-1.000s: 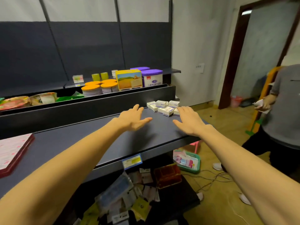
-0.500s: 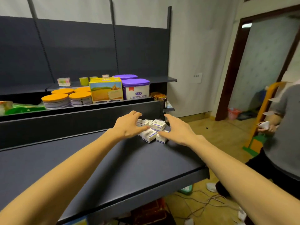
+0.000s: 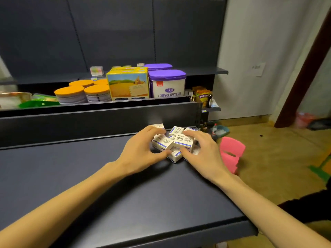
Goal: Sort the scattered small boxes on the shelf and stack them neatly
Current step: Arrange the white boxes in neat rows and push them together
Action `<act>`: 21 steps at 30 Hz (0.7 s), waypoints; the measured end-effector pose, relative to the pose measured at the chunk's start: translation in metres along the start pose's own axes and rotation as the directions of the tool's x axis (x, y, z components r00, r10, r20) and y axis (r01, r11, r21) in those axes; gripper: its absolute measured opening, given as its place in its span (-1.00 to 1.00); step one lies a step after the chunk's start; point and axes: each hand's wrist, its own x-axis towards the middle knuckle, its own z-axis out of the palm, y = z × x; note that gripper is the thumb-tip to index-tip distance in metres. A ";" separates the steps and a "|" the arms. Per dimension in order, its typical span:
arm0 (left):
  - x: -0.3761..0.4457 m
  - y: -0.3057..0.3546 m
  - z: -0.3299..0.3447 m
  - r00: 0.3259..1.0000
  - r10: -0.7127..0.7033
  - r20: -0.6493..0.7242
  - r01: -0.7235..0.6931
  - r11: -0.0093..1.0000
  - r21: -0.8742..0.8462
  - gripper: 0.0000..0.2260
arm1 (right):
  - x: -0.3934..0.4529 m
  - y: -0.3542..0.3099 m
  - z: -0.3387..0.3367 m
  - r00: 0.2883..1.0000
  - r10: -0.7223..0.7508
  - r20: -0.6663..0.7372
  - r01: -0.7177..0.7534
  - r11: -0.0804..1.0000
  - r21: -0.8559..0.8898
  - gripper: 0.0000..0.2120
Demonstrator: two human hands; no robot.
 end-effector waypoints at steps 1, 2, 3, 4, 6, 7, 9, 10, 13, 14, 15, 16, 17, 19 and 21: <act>-0.006 0.002 -0.002 1.000 0.004 0.003 -0.004 1.000 -0.003 -0.48 | -0.001 -0.001 -0.001 1.000 -0.003 0.002 0.003 1.000 0.020 -0.54; -0.013 0.004 -0.002 1.000 0.008 0.002 -0.008 1.000 0.002 -0.48 | -0.001 -0.001 -0.002 1.000 -0.003 0.005 0.003 0.999 0.039 -0.54; -0.019 0.006 -0.003 1.000 0.003 -0.002 -0.003 1.000 0.008 -0.47 | -0.002 -0.002 -0.003 1.000 -0.001 0.009 0.001 0.998 0.056 -0.55; -0.025 0.007 -0.005 1.000 -0.010 -0.007 0.010 1.000 0.011 -0.47 | -0.003 -0.004 -0.004 1.000 -0.001 0.008 0.001 0.997 0.072 -0.56; -0.036 0.011 -0.008 1.000 -0.020 -0.004 0.020 0.999 0.041 -0.45 | -0.008 -0.008 -0.007 1.000 -0.003 0.017 0.002 0.996 0.088 -0.56; -0.040 0.012 -0.009 1.000 -0.013 0.007 0.013 0.996 0.085 -0.43 | -0.011 -0.010 -0.009 0.999 -0.004 0.044 0.000 0.996 0.089 -0.56; -0.050 0.014 -0.009 0.999 -0.014 0.035 0.008 0.988 0.154 -0.40 | -0.019 -0.011 -0.014 0.993 -0.023 0.120 0.013 0.997 0.080 -0.56; -0.055 0.014 -0.009 0.999 -0.026 0.043 0.019 0.988 0.153 -0.39 | -0.024 -0.012 -0.016 0.990 -0.051 0.133 0.043 0.997 0.061 -0.57; -0.060 0.013 -0.009 0.999 -0.007 0.053 0.000 0.993 0.117 -0.39 | -0.037 -0.013 -0.021 0.982 -0.167 0.083 0.172 0.983 -0.064 -0.57; -0.060 0.013 -0.009 0.998 0.017 0.060 -0.023 0.994 0.108 -0.41 | -0.040 -0.013 -0.022 0.978 -0.187 0.093 0.195 0.977 -0.083 -0.57; -0.061 0.012 -0.009 0.997 0.037 0.068 -0.044 0.994 0.097 -0.43 | -0.042 -0.014 -0.023 0.973 -0.197 0.119 0.207 0.975 -0.082 -0.56; -0.062 0.012 -0.009 0.996 0.052 0.071 -0.058 0.995 0.082 -0.45 | -0.044 -0.016 -0.023 0.967 -0.206 0.151 0.219 0.973 -0.077 -0.55; -0.063 0.011 -0.009 0.995 0.063 0.075 -0.067 0.996 0.053 -0.46 | -0.046 -0.018 -0.024 0.958 -0.220 0.183 0.238 0.968 -0.080 -0.55; -0.064 0.009 -0.010 0.992 0.078 0.101 -0.076 0.997 -0.028 -0.43 | -0.050 -0.021 -0.026 0.936 -0.256 0.242 0.293 0.947 -0.131 -0.55; -0.065 0.009 -0.011 0.987 0.081 0.135 -0.068 0.993 -0.097 -0.41 | -0.056 -0.023 -0.027 0.921 -0.257 0.293 0.322 0.926 -0.197 -0.55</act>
